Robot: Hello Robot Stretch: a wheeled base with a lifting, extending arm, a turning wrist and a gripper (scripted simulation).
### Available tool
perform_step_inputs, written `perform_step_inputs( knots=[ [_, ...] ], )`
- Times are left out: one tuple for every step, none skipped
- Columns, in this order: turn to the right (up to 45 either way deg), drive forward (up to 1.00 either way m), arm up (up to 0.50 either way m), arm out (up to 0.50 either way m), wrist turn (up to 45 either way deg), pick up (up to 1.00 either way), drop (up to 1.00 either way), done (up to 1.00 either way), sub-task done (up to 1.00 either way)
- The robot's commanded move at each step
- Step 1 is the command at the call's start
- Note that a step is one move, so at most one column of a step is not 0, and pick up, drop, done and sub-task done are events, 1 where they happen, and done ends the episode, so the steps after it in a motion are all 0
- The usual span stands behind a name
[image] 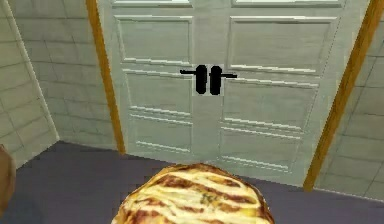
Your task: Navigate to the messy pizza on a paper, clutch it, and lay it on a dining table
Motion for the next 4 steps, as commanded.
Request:
perform_step_inputs(
  knots=[
    [6.0,0.00,0.00,0.00,0.0,0.00,0.00,0.00,0.00],
    [0.0,0.10,0.00,0.00,0.0,0.00,0.00,0.00,0.00],
    [-45.0,0.00,0.00,0.00,0.0,0.00,0.00,0.00,0.00],
    [-27.0,0.00,0.00,0.00,0.0,0.00,0.00,0.00,0.00]
  ],
)
